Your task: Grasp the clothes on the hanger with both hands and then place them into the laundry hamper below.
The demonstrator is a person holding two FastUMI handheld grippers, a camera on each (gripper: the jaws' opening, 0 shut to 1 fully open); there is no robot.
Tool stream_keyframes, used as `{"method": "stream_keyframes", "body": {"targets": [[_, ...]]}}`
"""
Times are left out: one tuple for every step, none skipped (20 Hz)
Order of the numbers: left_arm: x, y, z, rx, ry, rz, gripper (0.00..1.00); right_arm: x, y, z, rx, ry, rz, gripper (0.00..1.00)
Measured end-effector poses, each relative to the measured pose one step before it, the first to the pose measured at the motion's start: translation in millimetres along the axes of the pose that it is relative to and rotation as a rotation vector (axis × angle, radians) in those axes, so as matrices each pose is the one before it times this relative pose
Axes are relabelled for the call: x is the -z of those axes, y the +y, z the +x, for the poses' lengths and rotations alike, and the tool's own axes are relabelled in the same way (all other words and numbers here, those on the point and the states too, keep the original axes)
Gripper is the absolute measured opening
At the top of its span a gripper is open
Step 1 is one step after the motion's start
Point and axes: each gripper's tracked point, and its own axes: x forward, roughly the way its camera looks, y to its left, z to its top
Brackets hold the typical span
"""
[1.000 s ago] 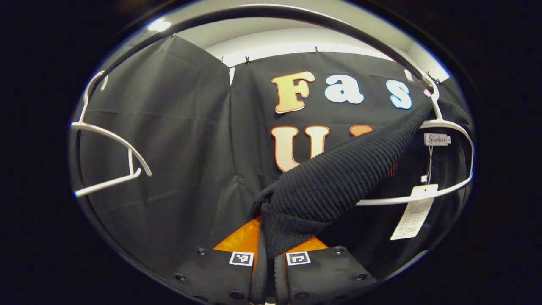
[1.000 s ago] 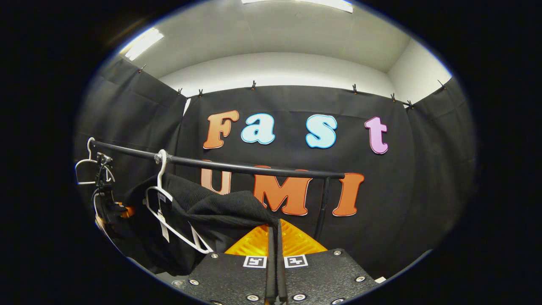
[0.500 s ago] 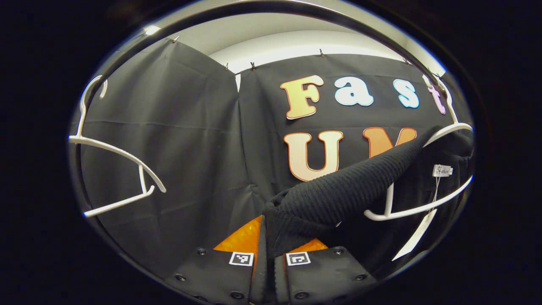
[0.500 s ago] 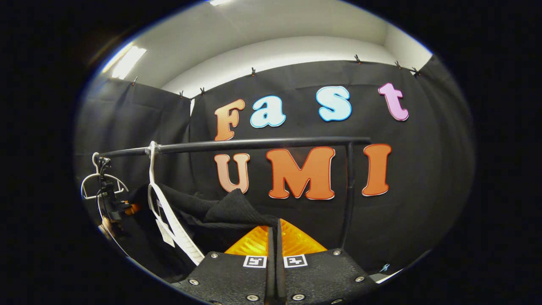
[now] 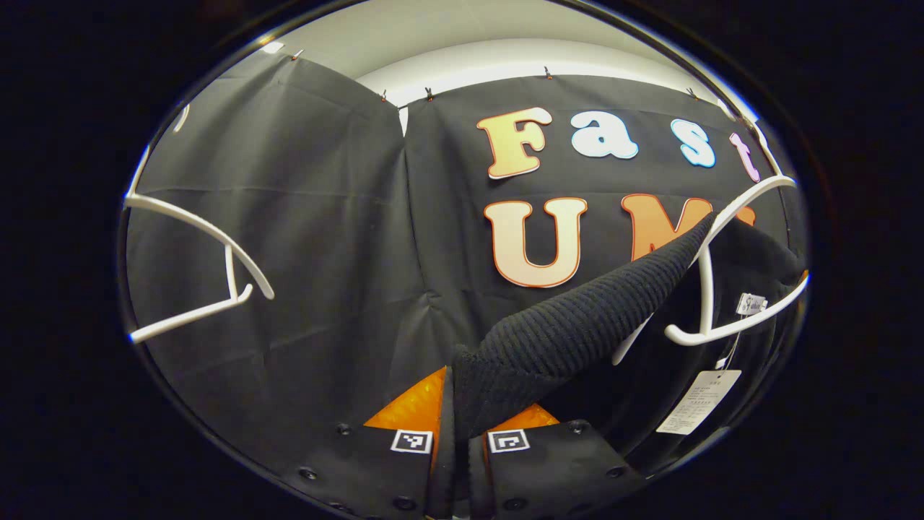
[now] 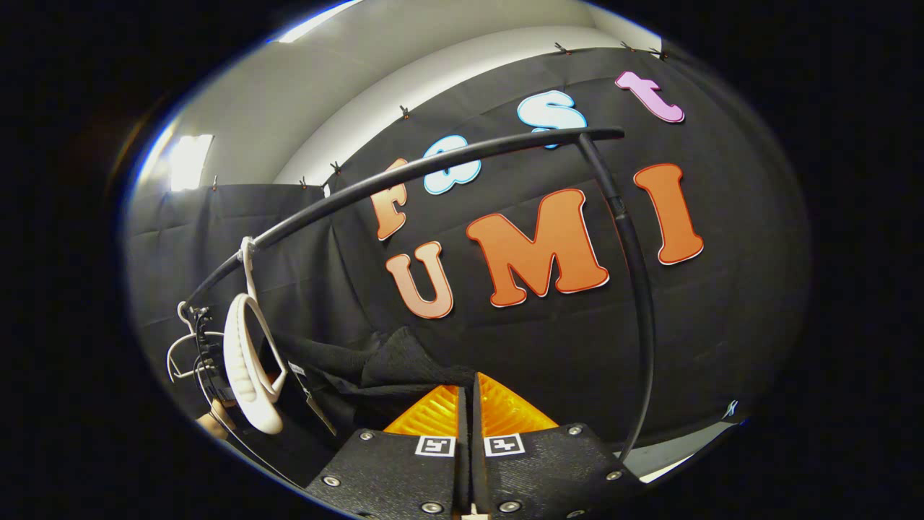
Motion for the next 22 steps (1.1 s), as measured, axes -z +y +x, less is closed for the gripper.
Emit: {"method": "stream_keyframes", "body": {"targets": [[7.86,1.00,-0.07,-0.00446,0.01659,-0.01246,0.14,6.28,0.22,1.80,-0.00416,0.00632,0.01480,0.01],[6.05,3.33,-5.38,-0.00542,0.01337,-0.00989,0.14,5.53,-0.71,0.84,-0.00096,0.00571,0.00554,0.00],[4.92,4.39,-4.04,-0.00817,0.00344,-0.00345,0.14,6.36,-1.25,-0.85,0.00114,0.00606,-0.00497,0.00],[6.10,4.65,-5.21,-0.00806,0.00600,0.00055,0.14,6.24,-1.10,0.84,0.00223,0.00795,-0.00283,0.00],[6.03,1.99,-3.11,-0.00550,0.00886,0.00254,0.14,7.67,-0.63,1.69,0.00160,0.01086,0.00656,0.00],[7.79,2.19,-2.81,-0.00481,0.01428,0.00203,0.14,8.41,-0.65,1.07,0.00162,0.01325,0.00956,0.00],[9.41,2.68,-1.84,-0.00416,0.01807,-0.00014,0.14,8.83,-0.91,-0.46,0.00385,0.01410,0.00675,0.01],[9.60,3.54,-3.89,-0.00453,0.02007,-0.00465,0.14,9.84,-3.96,-0.52,0.01232,0.01509,0.00234,0.00],[14.47,1.06,-3.36,0.00984,0.03319,-0.01750,0.14,10.23,-4.50,-2.51,0.00637,0.01819,0.00707,0.00],[11.49,0.29,-2.29,0.01176,0.03083,-0.02268,0.14,11.07,-0.27,-0.98,-0.00074,0.02022,0.01371,0.00],[13.37,-1.79,-1.65,0.00617,0.02872,-0.01284,0.14,12.73,1.24,-2.95,0.00401,0.02395,0.00698,0.01],[13.21,2.73,-2.18,-0.00282,0.02139,0.00651,0.14,14.18,-3.13,-0.92,0.01304,0.02078,-0.00209,0.01],[11.93,-0.42,-1.49,-0.00300,0.01683,0.01544,0.14,14.04,-3.84,1.46,0.01115,0.02268,0.00082,0.00],[11.21,-4.36,-2.40,0.00152,0.01496,0.01329,0.12,12.51,-1.55,2.25,0.00508,0.02242,0.00881,0.00],[8.36,-4.27,-1.18,0.00662,0.01600,0.01077,0.14,12.00,1.18,4.13,0.00450,0.02028,0.00954,0.00],[6.69,-4.79,0.88,0.00909,0.01741,0.00462,0.14,12.08,-0.16,4.59,0.00721,0.02049,0.00437,0.01],[9.18,-4.86,0.11,0.00924,0.01679,0.00486,0.14,13.36,0.49,1.64,0.00747,0.02090,-0.00134,0.00],[9.98,-5.59,-4.82,0.00815,0.01427,0.00823,0.14,13.51,1.27,1.13,0.00486,0.02013,-0.00308,0.00],[5.50,-5.55,-0.89,0.00885,0.01058,0.01247,0.14,13.58,1.48,0.57,0.00318,0.01937,-0.00284,0.00],[6.60,-5.18,0.45,0.00768,0.01262,0.01655,0.14,12.21,3.09,1.22,0.00163,0.01796,-0.00212,0.00],[7.71,-4.98,1.50,0.00835,0.01691,0.01551,0.14,11.75,1.86,3.21,0.00511,0.01700,-0.00510,0.00],[8.90,-5.20,2.92,0.01063,0.01691,0.00904,0.14,11.10,1.48,2.87,0.00113,0.01855,-0.00808,0.00]]}}
